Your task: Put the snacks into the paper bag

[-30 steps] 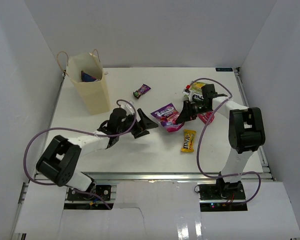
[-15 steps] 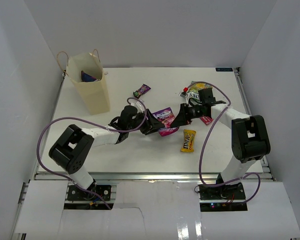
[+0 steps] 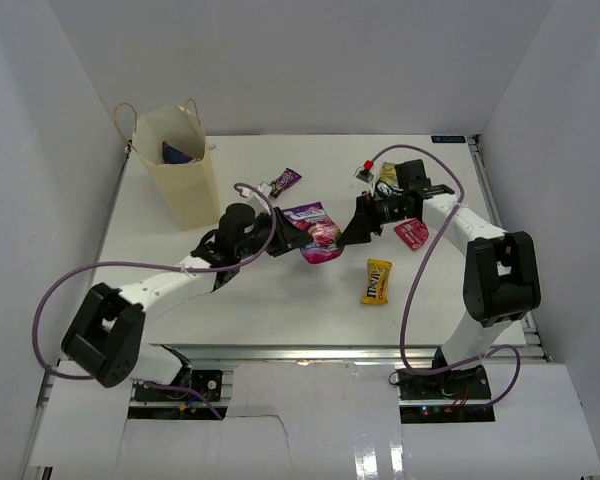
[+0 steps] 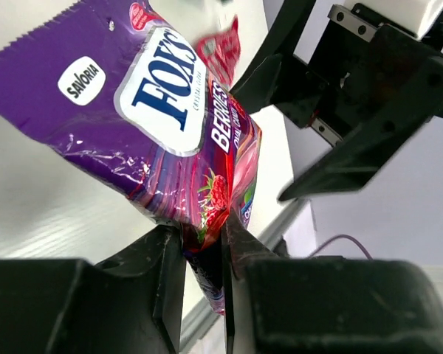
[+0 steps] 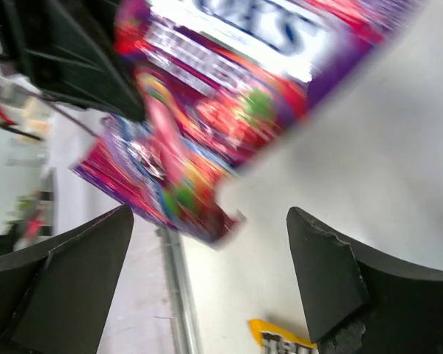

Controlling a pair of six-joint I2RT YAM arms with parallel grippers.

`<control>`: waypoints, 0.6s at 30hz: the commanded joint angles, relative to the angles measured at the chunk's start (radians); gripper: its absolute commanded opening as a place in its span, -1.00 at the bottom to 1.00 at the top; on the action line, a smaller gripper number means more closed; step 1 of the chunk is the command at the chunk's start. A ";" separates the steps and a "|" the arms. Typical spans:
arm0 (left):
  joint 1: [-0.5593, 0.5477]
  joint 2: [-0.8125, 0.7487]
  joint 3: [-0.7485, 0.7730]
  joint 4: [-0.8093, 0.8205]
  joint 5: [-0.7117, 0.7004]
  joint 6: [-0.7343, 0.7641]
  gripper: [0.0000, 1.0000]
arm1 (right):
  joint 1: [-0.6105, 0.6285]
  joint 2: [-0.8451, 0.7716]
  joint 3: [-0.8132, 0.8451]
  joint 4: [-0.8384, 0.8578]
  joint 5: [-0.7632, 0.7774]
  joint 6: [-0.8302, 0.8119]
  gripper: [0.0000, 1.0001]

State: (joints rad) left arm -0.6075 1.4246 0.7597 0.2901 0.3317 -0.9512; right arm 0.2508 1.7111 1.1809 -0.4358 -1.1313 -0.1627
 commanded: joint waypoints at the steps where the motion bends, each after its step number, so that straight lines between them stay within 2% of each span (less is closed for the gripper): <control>1: 0.054 -0.194 0.049 -0.191 -0.108 0.207 -0.89 | -0.027 -0.060 0.103 -0.089 0.111 -0.126 0.80; 5: 0.170 -0.340 0.133 -0.403 -0.134 0.326 -0.90 | -0.038 -0.123 0.181 -0.116 0.334 -0.234 0.80; 7: 0.248 -0.387 0.231 -0.533 -0.187 0.376 -0.90 | -0.039 -0.190 0.194 -0.094 0.428 -0.279 0.80; 10: 0.351 -0.389 0.379 -0.636 -0.212 0.480 -0.88 | -0.050 -0.299 0.129 0.098 0.663 -0.203 0.80; 12: 0.429 -0.359 0.464 -0.676 -0.212 0.555 -0.88 | -0.064 -0.306 0.114 0.100 0.612 -0.233 0.80; 14: 0.503 -0.278 0.617 -0.761 -0.221 0.615 -0.88 | -0.071 -0.282 0.120 0.056 0.501 -0.285 0.81; 16: 0.531 -0.218 0.788 -0.848 -0.244 0.650 -0.88 | -0.073 -0.275 0.097 0.023 0.425 -0.299 0.83; 18: 0.552 -0.147 0.884 -0.897 -0.299 0.696 -0.88 | -0.074 -0.291 0.059 0.032 0.410 -0.299 0.84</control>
State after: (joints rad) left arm -0.0799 1.2171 1.5211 -0.4797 0.0990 -0.3779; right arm 0.1810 1.4097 1.2915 -0.3904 -0.6632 -0.4229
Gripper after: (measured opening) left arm 0.299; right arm 0.919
